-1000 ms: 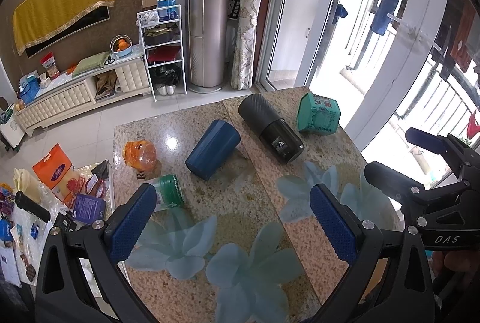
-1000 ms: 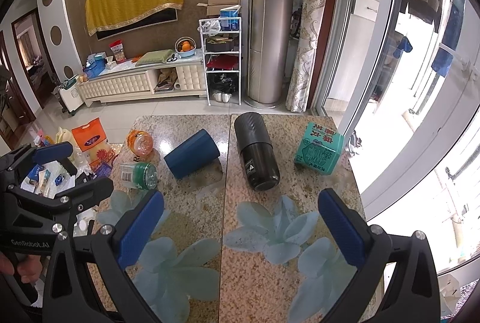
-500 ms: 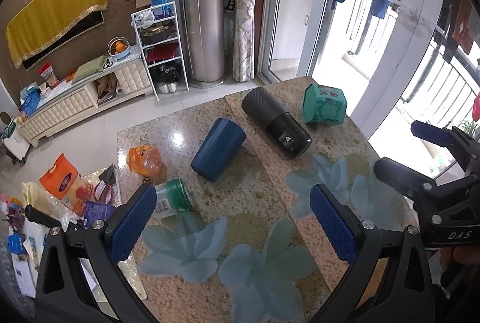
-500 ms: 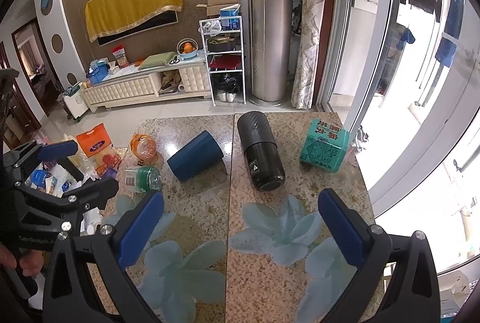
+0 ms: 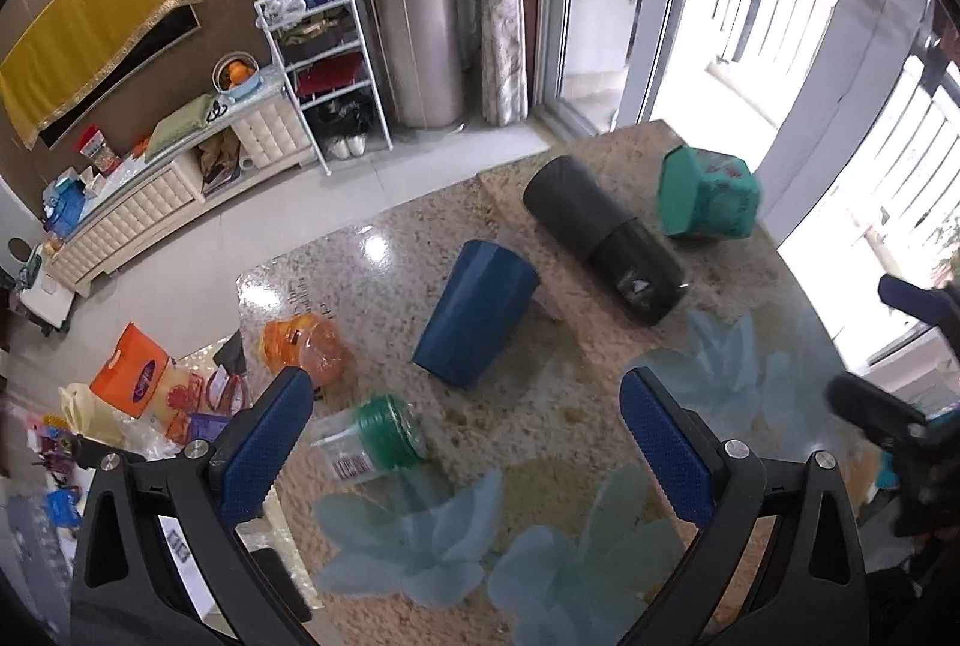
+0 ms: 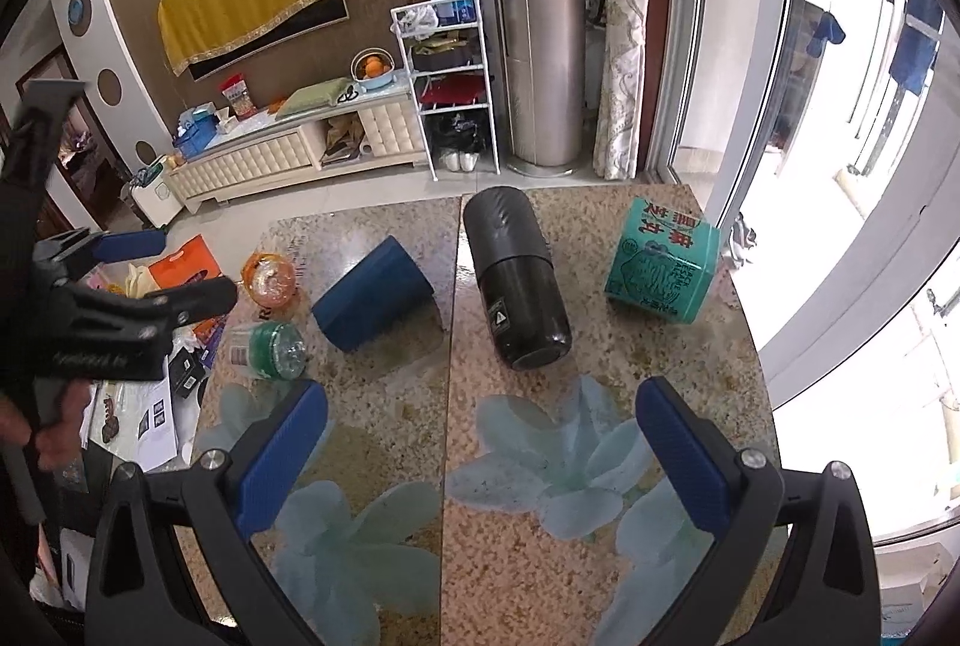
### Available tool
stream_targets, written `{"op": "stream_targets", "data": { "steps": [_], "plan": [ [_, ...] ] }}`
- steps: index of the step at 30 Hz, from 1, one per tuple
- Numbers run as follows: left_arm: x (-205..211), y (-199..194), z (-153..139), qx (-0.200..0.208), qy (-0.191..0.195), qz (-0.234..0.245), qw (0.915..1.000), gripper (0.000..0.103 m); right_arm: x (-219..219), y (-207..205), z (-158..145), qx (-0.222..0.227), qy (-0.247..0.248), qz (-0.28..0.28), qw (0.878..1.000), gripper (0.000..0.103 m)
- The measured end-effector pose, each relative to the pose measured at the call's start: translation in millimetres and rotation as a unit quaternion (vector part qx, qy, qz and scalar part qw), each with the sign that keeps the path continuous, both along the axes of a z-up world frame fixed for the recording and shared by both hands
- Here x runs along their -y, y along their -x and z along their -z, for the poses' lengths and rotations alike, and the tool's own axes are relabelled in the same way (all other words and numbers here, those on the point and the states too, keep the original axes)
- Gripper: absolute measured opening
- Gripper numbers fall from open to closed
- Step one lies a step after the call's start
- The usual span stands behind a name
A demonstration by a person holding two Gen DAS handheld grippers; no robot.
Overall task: Flip cup upright
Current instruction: 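Move the left gripper down to the lying blue cup and close on it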
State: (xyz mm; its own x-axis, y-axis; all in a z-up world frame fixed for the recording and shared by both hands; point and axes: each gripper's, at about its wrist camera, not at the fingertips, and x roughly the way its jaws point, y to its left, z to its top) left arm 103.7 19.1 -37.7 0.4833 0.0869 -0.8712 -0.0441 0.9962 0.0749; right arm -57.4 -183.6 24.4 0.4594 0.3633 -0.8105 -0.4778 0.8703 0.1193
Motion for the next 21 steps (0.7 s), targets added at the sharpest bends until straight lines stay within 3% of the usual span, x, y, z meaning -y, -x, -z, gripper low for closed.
{"op": "stream_targets", "data": {
  "steps": [6,10,16,21],
  "plan": [
    [-1,-40,35,-0.05,-0.006,0.021,0.9985,0.103,13,-19,12,-0.02,0.004,0.009,1.0,0.103],
    [-7,-65,67,-0.102,0.023,0.034,0.994,0.103,24,-31,22,-0.035,0.007,0.018,0.999,0.103],
    [-24,-95,111,-0.166,0.041,0.013,0.9852,0.103,35,-43,37,-0.061,0.012,0.027,0.998,0.103],
    [-28,-116,143,-0.2,0.013,0.031,0.9792,0.103,40,-52,48,-0.081,0.012,0.027,0.996,0.103]
  ]
}}
